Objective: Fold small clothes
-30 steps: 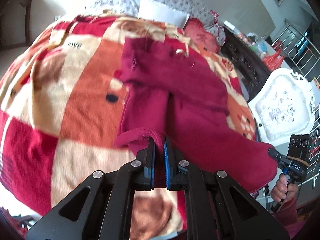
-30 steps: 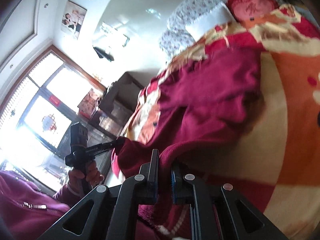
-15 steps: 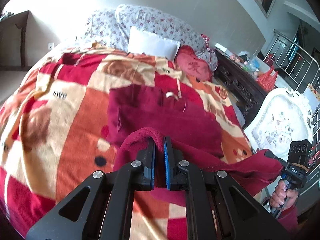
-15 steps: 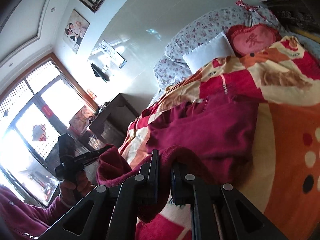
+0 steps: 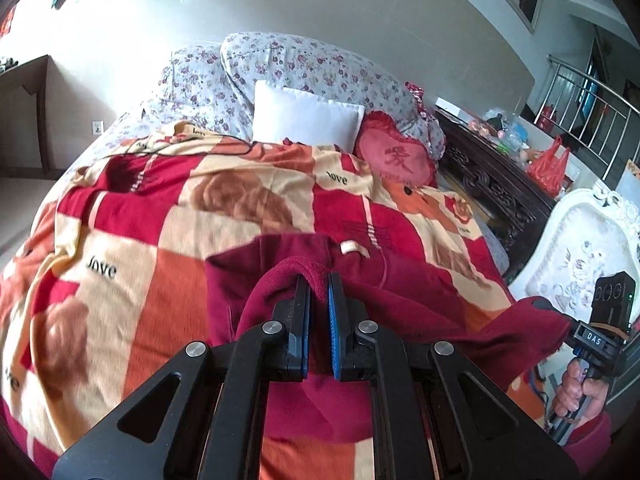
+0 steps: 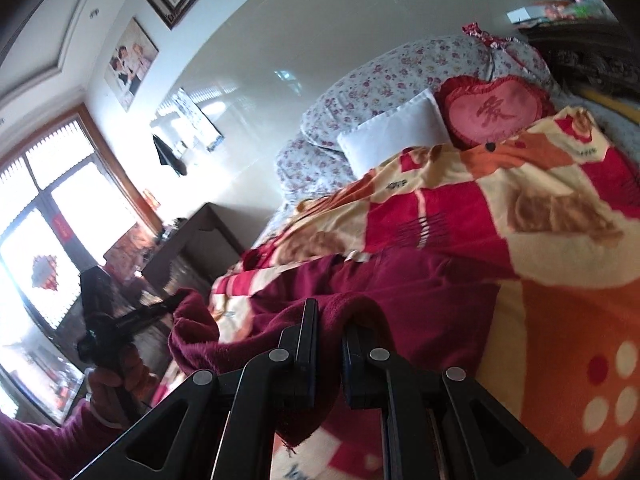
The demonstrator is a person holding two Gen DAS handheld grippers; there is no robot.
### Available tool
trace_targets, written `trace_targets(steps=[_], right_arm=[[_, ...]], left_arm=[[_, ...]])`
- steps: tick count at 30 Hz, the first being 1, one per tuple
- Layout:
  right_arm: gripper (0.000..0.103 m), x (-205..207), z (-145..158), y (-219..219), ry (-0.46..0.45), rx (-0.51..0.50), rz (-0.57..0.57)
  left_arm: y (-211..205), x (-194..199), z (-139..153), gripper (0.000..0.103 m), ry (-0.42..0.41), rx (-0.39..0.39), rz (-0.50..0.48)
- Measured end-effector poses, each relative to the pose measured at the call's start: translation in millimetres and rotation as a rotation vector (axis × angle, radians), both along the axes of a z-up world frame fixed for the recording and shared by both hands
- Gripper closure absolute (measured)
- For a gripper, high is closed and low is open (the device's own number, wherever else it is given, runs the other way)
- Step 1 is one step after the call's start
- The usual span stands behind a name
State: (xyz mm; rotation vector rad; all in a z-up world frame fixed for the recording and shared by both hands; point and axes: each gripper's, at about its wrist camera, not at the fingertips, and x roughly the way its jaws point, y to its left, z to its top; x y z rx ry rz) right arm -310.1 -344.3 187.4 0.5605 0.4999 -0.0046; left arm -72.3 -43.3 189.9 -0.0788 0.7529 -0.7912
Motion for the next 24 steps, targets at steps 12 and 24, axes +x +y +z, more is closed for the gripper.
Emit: trace_targets(steps=[12,24], right_arm=[[0.095,74.6,-16.8,-42.2,0.079,-0.047,-0.058],[0.095,140.8,-72.4,-90.2,0.239,0.014,-0.121]], left_arm=[[-50.8,60.1,-28.6,0.096,0.009,0.065,0.034],[-76.5,124.7,-69.0,0.096,0.084,0.130,0.127]])
